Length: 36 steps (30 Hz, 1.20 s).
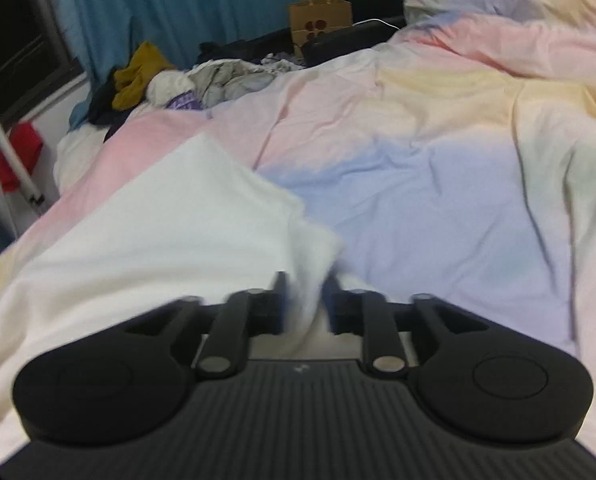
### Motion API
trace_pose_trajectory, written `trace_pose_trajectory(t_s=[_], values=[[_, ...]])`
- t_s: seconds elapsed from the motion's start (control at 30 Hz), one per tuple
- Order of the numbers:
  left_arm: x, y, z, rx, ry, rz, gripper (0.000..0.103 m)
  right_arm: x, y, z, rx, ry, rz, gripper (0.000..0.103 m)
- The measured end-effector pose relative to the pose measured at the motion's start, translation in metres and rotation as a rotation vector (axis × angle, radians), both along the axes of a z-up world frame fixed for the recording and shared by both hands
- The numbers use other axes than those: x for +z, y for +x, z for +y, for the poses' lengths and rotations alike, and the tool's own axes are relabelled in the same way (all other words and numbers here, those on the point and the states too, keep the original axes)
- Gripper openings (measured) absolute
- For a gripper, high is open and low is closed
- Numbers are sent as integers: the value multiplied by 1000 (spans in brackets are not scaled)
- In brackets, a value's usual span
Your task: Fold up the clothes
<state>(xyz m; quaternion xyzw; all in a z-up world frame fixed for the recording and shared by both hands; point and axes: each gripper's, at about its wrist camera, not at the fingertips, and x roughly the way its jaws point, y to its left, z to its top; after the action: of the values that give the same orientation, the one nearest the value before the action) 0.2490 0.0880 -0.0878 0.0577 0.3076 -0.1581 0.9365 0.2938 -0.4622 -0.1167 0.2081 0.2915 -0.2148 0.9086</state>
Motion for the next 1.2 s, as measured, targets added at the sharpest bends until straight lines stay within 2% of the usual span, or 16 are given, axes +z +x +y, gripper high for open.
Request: trace_pose_trajectory(t_s=[0.07, 0.13, 0.23, 0.37, 0.43, 0.5, 0.6, 0.7, 0.77, 0.83, 0.9, 0.97, 1.1, 1.2], values=[[5, -7, -2, 10, 11, -14, 56, 18, -12, 13, 14, -23, -24, 57], [12, -14, -5, 14, 6, -25, 60, 36, -27, 29, 49, -71, -45, 65], [22, -21, -5, 27, -24, -38, 65, 58, -46, 62, 108, -84, -45, 64], [25, -15, -5, 51, -66, -27, 68, 79, -76, 115, 215, 14, -74, 65], [27, -12, -5, 63, -88, -22, 69, 85, -90, 147, 283, 22, -109, 64], [28, -7, -6, 80, -107, -15, 69, 86, -100, 177, 335, -20, -128, 64], [32, 28, -14, 134, -121, 9, 69, 79, -101, 206, 403, -100, -126, 64], [31, 71, -29, 169, -116, 46, 69, 63, -86, 212, 418, -161, -99, 64], [21, 109, -41, 197, -103, 145, 68, 53, -73, 202, 400, -128, -71, 64], [4, 142, -55, 213, -40, 264, 68, 44, -61, 187, 370, -75, -52, 64], [-7, 164, -62, 245, 0, 306, 69, 37, -53, 171, 332, -12, -47, 64], [-5, 181, -63, 281, -4, 284, 69, 31, -46, 158, 295, 44, -47, 64], [6, 214, -60, 357, -19, 228, 68, 18, -30, 155, 272, 74, -49, 64], [7, 239, -61, 387, 20, 189, 69, 8, -21, 158, 289, 78, -50, 65]])
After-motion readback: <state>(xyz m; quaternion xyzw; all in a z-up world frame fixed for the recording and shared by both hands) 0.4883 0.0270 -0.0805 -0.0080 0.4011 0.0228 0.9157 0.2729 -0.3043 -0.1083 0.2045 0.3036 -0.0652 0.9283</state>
